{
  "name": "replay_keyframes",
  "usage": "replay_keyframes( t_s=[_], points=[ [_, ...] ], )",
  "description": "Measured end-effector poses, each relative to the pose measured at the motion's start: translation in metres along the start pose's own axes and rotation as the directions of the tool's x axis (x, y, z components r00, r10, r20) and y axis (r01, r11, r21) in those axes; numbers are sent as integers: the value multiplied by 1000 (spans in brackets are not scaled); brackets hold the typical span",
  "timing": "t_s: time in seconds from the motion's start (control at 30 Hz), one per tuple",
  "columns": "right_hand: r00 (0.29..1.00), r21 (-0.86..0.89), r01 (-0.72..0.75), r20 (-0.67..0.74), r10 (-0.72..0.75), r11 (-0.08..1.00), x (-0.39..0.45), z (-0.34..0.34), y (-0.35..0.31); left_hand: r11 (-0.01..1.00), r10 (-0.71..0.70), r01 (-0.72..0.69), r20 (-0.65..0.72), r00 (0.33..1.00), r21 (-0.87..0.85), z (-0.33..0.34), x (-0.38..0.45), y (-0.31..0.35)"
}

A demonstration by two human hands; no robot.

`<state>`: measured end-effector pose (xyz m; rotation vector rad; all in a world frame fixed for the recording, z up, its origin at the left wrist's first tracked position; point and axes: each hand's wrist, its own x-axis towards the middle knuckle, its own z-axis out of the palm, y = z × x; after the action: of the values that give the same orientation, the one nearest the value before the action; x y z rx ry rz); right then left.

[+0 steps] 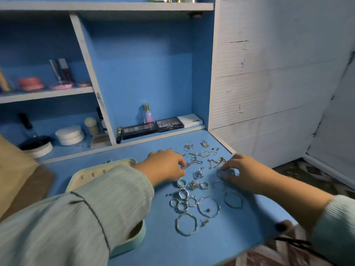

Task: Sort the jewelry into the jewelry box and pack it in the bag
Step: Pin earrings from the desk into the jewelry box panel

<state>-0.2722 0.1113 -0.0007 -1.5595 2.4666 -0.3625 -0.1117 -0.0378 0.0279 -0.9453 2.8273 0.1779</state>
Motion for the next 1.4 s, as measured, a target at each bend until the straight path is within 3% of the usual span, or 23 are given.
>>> replay_keyframes(
  t_s=[0.2, 0.37, 0.63, 1.03, 1.23, 1.4],
  points=[
    [992, -63, 115, 61, -111, 991, 16, 2, 8, 998, -22, 19, -45, 999, -67, 3, 25, -4],
    [991, -41, 116, 66, -113, 992, 31, -9, 5, 996, -17, 13, -47, 999, -90, -1, 51, -2],
    [997, -5, 14, -79, -15, 1000, 74, -17, 16, 997, 58, -60, -46, 997, -45, 3, 84, 6],
    [997, -12, -70, -19, 69, 997, 110, -13, 35, 995, 67, -80, -209, 976, -51, 12, 106, 2],
    [999, -105, 10, 33, -7, 994, 110, -12, 35, 998, 52, -60, -203, 978, -31, 13, 107, 2],
    [996, -65, 75, 46, -72, 995, 101, -12, 37, 998, 49, -57, -187, 981, -36, 12, 103, 1]
  ],
)
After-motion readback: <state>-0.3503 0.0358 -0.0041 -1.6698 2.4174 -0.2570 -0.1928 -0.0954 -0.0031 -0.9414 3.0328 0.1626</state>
